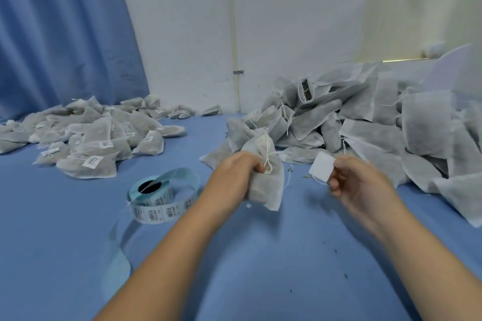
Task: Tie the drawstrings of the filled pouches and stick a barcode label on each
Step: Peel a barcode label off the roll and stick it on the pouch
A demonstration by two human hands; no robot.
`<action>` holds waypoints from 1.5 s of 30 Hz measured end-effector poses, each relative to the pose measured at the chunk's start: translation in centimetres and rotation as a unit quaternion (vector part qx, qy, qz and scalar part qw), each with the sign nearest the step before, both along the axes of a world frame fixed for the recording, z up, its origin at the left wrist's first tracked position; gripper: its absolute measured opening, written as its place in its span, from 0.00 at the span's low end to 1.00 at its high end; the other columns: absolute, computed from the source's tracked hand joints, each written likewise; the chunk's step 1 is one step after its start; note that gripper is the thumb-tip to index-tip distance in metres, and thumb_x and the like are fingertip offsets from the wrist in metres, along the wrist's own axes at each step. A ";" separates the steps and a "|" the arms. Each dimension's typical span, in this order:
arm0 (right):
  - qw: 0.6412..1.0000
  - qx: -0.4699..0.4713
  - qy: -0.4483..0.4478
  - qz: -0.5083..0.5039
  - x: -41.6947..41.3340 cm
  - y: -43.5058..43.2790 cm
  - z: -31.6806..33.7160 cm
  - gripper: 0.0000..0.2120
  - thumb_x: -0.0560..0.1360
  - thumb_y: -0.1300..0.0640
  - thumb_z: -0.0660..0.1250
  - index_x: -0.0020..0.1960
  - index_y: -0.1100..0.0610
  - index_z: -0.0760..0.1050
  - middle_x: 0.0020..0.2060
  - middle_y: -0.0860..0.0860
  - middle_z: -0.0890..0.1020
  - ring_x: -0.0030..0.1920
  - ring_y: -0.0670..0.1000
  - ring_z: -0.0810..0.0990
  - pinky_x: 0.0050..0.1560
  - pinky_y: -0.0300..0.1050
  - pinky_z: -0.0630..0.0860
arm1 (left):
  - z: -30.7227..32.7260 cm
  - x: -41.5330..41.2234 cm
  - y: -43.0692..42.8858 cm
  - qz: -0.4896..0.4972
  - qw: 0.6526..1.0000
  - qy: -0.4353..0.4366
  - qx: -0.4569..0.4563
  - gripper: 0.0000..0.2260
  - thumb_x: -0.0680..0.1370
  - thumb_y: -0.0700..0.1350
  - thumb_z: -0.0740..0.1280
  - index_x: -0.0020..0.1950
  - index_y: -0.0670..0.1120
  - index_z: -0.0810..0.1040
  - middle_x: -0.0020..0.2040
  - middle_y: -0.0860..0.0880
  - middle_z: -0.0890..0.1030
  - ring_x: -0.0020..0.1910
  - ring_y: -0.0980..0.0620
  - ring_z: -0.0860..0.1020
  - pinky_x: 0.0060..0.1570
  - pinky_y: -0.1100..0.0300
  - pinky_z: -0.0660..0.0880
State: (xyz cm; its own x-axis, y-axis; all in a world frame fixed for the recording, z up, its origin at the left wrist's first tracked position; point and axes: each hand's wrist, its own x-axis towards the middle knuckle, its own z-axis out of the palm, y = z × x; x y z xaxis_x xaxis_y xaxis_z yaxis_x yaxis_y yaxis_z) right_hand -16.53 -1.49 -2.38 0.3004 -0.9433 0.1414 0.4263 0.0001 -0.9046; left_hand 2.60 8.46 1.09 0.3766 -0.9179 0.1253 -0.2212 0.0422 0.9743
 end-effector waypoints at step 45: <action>0.987 -0.113 0.043 0.102 1.6 4.1 1.3 0.10 0.71 0.66 0.64 0.33 0.57 0.77 0.33 0.54 0.78 0.37 0.50 0.77 0.44 0.46 0.80 | -5.2 -3.1 -1.5 -0.039 0.995 -0.065 -0.069 0.16 0.67 0.59 0.68 0.42 0.47 0.79 0.35 0.59 0.77 0.33 0.61 0.72 0.33 0.69 0.69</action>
